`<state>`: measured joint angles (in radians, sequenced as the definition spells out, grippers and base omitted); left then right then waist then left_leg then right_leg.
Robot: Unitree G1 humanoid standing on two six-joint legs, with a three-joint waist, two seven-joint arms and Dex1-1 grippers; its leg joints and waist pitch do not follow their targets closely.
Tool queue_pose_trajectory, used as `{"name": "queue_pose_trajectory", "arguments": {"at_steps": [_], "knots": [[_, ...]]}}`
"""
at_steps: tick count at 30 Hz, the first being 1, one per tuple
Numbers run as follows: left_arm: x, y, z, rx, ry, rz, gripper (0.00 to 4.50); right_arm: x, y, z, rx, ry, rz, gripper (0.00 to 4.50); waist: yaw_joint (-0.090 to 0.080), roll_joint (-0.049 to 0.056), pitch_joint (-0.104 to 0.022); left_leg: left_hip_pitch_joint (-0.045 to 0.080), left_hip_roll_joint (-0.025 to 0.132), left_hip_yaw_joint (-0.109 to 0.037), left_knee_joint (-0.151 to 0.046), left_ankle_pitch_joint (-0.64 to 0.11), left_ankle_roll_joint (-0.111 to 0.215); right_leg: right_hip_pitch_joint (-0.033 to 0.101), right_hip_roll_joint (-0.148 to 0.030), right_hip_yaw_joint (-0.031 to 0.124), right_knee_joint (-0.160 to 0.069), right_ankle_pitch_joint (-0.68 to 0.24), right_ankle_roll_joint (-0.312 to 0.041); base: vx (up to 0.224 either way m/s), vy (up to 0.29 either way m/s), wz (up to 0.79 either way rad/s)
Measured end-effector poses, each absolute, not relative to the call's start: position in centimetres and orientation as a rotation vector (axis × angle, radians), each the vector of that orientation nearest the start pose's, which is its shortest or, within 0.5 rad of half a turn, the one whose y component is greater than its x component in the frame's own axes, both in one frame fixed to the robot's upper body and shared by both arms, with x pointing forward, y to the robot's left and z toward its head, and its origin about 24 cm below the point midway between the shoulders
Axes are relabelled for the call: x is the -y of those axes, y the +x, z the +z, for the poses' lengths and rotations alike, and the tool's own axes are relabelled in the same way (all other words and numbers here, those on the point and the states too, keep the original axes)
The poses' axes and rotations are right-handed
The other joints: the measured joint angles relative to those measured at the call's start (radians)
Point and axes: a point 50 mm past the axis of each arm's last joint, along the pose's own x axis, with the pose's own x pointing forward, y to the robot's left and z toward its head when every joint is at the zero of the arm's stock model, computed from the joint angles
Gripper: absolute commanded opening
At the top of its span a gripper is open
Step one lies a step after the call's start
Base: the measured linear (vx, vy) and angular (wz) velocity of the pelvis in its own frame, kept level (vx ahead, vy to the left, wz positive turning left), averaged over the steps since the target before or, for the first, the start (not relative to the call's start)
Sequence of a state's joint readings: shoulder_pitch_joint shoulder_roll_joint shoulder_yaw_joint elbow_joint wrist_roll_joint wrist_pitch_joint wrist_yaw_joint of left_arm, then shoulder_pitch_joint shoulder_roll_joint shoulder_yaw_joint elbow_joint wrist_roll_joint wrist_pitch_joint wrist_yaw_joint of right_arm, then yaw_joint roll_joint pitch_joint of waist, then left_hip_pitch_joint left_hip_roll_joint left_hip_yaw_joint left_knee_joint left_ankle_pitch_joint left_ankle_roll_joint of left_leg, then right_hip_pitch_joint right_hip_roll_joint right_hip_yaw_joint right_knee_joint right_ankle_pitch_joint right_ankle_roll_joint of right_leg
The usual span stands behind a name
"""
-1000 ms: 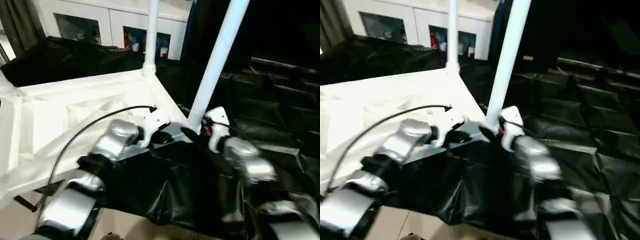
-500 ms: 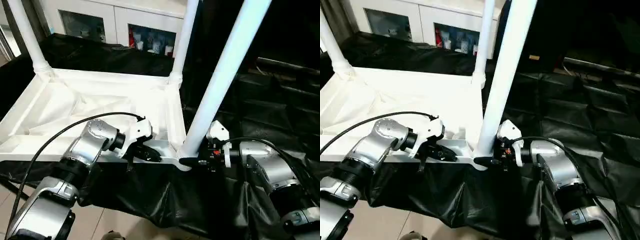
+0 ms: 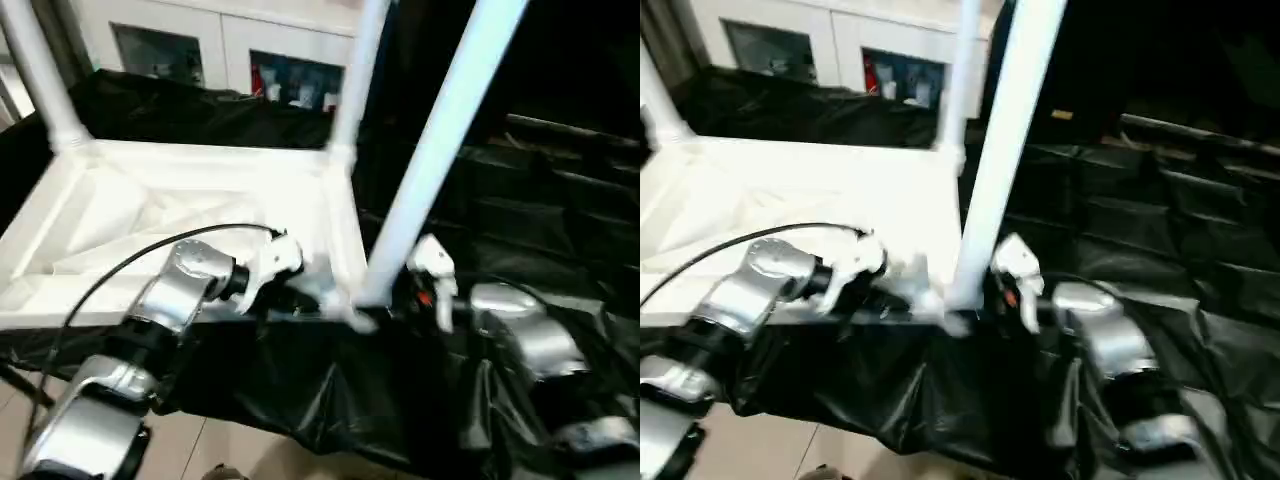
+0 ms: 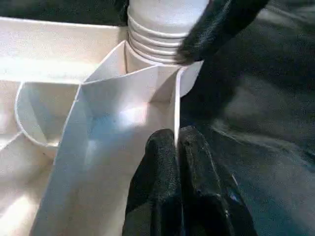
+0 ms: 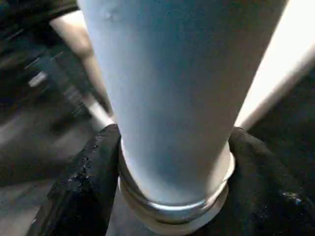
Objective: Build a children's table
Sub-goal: Rotate leg to tighten
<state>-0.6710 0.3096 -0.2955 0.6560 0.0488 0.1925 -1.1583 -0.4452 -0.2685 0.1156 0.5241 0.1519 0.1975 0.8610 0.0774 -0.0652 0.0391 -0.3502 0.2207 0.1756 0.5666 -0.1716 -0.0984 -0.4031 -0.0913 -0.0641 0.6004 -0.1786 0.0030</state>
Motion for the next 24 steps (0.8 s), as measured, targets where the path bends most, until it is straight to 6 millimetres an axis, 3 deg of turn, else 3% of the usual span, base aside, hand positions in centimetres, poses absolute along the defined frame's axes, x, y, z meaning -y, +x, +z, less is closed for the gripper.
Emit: {"name": "queue_pose_trajectory", "arguments": {"at_steps": [10,12,13,17,24], "knots": [[-7.6,34.4,4.5,-0.458,0.369,-1.042,0.0,11.6,33.8,2.3,-0.339,0.099,0.435,2.75,-0.009,0.003,-0.003,0.001,-0.003,-0.003,0.0,0.0,0.0,0.002,-0.001,0.001,-0.001,0.0,0.001,0.0,0.0,0.0],[-7.6,34.4,4.5,-0.459,0.369,-1.037,0.0,11.4,33.8,2.2,-0.333,0.094,0.421,2.75,-0.01,0.003,-0.004,0.001,-0.003,-0.004,0.0,0.0,0.0,0.003,-0.001,0.001,-0.002,0.0,0.001,0.0,0.0,0.0],[-7.6,34.5,4.5,-0.46,0.368,-1.037,0.0,11.4,33.8,2.2,-0.326,0.089,0.422,3.1,-0.011,0.004,-0.004,0.001,-0.003,-0.004,0.0,0.0,0.0,0.004,-0.001,0.001,-0.003,0.0,0.001,0.0,0.0,0.0],[-7.6,34.4,4.6,-0.451,0.382,-1.051,0.0,11.7,33.8,2.2,-0.31,0.086,0.45,3.5,-0.012,0.004,-0.004,0.0,-0.004,-0.004,-0.001,0.0,0.0,0.003,-0.001,0.001,-0.005,0.0,0.001,0.0,0.0,0.0],[-8.4,34.2,5.0,-0.45,0.405,-1.141,0.0,13.8,32.9,2.5,-0.303,0.028,0.652,3.5,-0.006,0.005,-0.003,-0.002,-0.003,-0.002,-0.005,0.0,0.0,0.002,-0.001,-0.001,-0.004,0.004,-0.004,0.0,0.0,0.0]]}}
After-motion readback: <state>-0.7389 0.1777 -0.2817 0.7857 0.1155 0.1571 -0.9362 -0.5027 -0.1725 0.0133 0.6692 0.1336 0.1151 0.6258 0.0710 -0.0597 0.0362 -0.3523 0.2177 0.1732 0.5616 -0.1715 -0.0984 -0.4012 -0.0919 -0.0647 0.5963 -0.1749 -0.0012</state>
